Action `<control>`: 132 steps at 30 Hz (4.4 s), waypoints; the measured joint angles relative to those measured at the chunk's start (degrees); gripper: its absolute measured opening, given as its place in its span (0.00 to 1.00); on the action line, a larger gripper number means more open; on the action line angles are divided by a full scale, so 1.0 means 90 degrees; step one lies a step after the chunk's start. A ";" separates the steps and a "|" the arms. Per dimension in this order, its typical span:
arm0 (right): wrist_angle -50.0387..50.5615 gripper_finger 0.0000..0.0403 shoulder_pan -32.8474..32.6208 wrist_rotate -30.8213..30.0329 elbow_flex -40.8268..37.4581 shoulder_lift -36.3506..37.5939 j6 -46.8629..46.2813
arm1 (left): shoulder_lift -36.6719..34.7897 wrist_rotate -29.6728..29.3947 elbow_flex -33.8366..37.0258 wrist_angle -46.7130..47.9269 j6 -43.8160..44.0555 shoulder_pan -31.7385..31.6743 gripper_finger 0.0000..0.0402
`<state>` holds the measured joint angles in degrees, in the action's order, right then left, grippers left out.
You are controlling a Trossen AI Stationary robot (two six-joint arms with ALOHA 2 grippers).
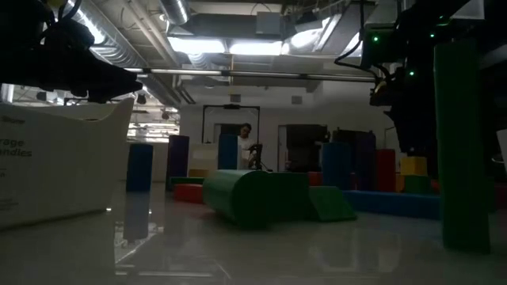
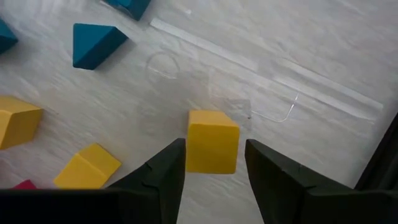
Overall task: Sort blocks
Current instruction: Put the yellow block into the bottom right white bin, then put the purple block into the middle white bin
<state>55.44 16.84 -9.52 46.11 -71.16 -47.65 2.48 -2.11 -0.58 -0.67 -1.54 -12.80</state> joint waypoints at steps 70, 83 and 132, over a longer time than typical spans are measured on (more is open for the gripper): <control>0.3100 0.34 -0.1170 0.3121 0.2584 0.0078 0.0293 | 0.0000 0.0000 0.0000 0.0000 0.0002 0.0000 0.53; 0.3238 0.35 -0.4270 0.2302 0.2579 0.0087 -0.1816 | 0.0000 0.0000 0.0000 0.0000 0.0003 0.0002 0.53; 0.2944 0.55 -0.5829 -0.1283 0.2574 0.0087 -0.2487 | 0.4254 -0.0115 -0.2126 -0.0398 0.1472 0.1271 0.53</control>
<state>81.93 -35.62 -21.06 69.28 -70.37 -70.03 40.76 -3.15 -19.71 -4.25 11.71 -1.36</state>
